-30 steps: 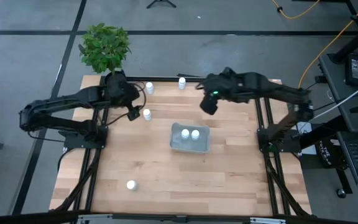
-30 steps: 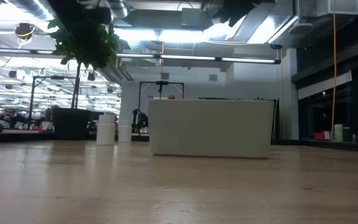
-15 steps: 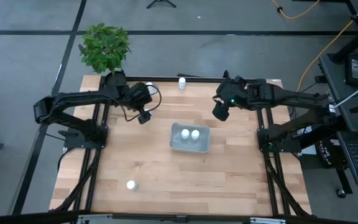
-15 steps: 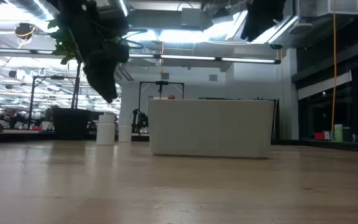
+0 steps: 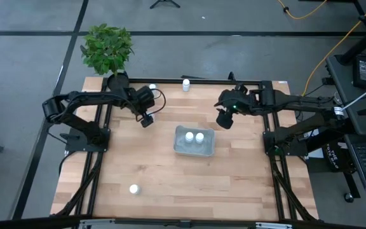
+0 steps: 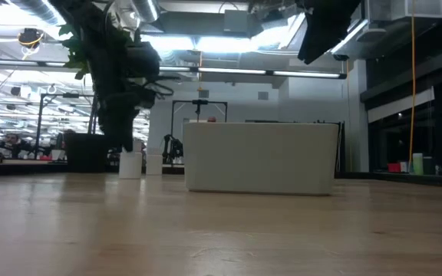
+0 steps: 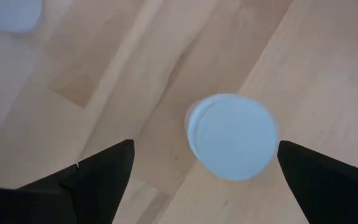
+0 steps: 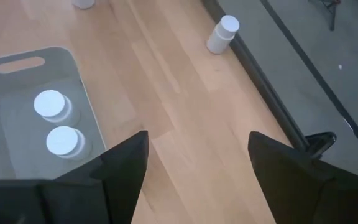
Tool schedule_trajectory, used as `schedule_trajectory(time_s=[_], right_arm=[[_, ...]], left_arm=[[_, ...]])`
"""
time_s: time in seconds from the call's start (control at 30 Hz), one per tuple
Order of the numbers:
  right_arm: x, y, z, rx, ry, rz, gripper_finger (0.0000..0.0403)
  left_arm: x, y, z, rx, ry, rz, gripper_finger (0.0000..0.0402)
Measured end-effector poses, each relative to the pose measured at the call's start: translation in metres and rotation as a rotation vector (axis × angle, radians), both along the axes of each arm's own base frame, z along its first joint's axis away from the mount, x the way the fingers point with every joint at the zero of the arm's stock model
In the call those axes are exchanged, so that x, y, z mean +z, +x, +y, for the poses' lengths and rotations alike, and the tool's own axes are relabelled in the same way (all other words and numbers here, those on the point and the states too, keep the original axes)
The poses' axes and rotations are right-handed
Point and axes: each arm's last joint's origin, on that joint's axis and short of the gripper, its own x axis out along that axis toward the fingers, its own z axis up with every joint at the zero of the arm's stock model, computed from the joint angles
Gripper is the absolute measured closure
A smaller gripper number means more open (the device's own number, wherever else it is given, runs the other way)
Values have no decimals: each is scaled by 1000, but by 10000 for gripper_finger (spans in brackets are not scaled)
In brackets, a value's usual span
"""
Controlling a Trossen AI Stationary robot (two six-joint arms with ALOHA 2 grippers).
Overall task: Pick and place pill bottles into a basket
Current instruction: Put the white pill bottle into the gray bin
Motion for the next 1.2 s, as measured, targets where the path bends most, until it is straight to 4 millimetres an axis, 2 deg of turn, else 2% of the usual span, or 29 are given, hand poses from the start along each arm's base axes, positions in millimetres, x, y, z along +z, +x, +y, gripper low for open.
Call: schedule_trajectory(time_s=[0.13,0.37,0.6,0.8,0.93,1.03,1.2], right_arm=[[0,1,0,7,-5,-4,126],[3,4,-1,17,-18,-47,126],[4,5,-1,17,-19,-61,126],[4,5,-1,14,-17,-63,126],[4,5,-1,14,-17,-62,126],[4,5,-1,15,-18,-61,126],[4,5,-1,16,-19,-60,126]], left_arm=[[-5,-1,-2,0,-1,-7,26],[-3,7,-6,-33,-16,-80,80],[-3,7,-6,-37,-31,-90,151],[-1,8,-5,-45,-23,-98,238],[1,8,-10,-63,-30,-105,248],[16,13,-15,-103,-28,-174,248],[64,21,-28,-180,0,-353,248]])
